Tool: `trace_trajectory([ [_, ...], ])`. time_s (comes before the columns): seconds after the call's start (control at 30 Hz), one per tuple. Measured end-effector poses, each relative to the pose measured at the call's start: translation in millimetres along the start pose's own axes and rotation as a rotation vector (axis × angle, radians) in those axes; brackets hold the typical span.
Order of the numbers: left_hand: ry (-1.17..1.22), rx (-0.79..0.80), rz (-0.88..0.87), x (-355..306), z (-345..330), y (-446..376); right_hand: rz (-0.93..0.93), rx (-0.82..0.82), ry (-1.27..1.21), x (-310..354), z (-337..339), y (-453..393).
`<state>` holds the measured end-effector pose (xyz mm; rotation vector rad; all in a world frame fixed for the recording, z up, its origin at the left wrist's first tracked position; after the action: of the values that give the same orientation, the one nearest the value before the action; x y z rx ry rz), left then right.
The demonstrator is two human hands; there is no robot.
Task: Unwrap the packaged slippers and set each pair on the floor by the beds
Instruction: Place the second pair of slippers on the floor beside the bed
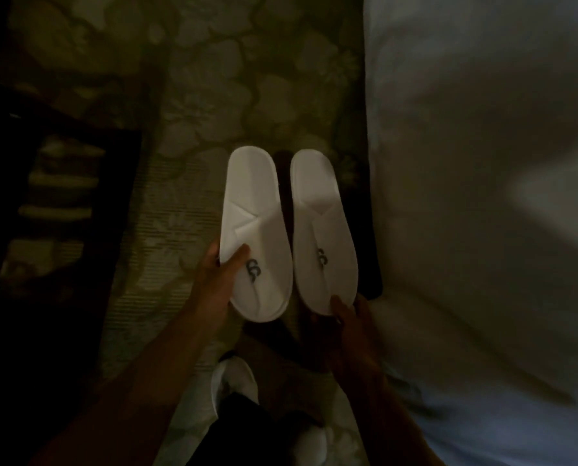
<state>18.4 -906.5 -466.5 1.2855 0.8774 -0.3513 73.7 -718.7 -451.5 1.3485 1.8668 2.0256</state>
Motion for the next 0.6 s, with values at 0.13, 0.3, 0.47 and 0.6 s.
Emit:
trace_trajectory([
  [0.13, -0.007, 0.008, 0.01, 40.4, -1.3, -33.9, -0.012, -0.032, 0.003, -28.6, 13.8, -37.5],
  [0.3, 0.005, 0.074, 0.041, 81.9, -2.2, -71.5, 0.018, -0.033, 0.013, -62.0, 24.1, -79.2],
  [0.47, 0.009, 0.067, 0.071, 119.0, -8.4, -111.1, 0.051, -0.017, -0.001, -88.4, 31.3, -118.5],
  [0.6, -0.011, 0.147, 0.094, 149.8, -21.9, -133.8, 0.104, -0.043, 0.025, -99.9, 43.5, -146.2],
])
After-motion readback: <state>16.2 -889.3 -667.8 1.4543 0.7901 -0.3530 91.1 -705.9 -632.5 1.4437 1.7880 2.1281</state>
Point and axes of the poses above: each hand's wrist, its own y-axis away from the middle knuckle, its own z-axis out of the back of the hand, x = y × z, the point moved 1 cm from there along -y, towards the middle knuckle, and after that the axes turned 1 degree about -y, right-handed, at the moved point
